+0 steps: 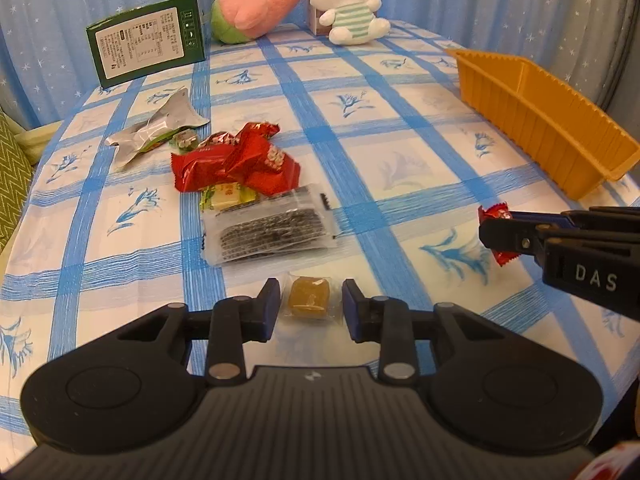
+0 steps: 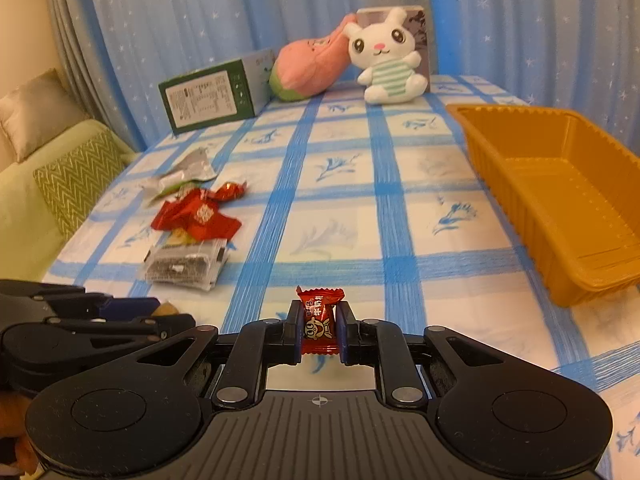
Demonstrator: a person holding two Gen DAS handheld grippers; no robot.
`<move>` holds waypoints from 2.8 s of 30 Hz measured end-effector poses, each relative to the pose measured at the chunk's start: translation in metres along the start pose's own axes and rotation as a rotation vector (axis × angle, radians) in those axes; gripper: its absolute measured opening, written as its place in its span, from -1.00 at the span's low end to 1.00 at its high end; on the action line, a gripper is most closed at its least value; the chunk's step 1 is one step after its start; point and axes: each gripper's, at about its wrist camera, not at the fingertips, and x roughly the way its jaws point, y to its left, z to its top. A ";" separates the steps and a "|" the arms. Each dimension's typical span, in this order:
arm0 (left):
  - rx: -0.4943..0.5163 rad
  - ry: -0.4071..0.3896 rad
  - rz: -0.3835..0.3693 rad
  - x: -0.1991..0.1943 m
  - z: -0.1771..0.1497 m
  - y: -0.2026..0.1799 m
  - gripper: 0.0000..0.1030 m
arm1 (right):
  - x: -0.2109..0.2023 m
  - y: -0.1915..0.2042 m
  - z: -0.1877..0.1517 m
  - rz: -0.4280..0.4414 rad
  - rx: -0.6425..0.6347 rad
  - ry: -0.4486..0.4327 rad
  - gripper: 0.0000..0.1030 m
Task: Organize snacks
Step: 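Grasp the brown square candy with the left gripper while the right gripper lifts the red candy, then carry both candies over the orange tray and open both grippers, then withdraw both grippers from the tray back toward the snack pile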
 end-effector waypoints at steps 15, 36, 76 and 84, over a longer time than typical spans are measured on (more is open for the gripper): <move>0.029 -0.153 -0.192 -0.024 0.070 -0.085 -0.42 | -0.057 -0.073 0.037 -0.128 0.051 -0.143 -0.67; 0.166 -0.198 -0.413 0.027 0.122 -0.193 -0.38 | -0.076 -0.204 0.057 -0.243 0.206 -0.154 -0.67; 0.077 -0.200 -0.235 0.012 0.100 -0.114 0.29 | -0.084 -0.194 0.069 -0.201 0.289 -0.285 0.38; 0.051 -0.213 -0.202 0.001 0.090 -0.090 0.34 | -0.079 -0.164 0.075 -0.176 0.200 -0.297 0.39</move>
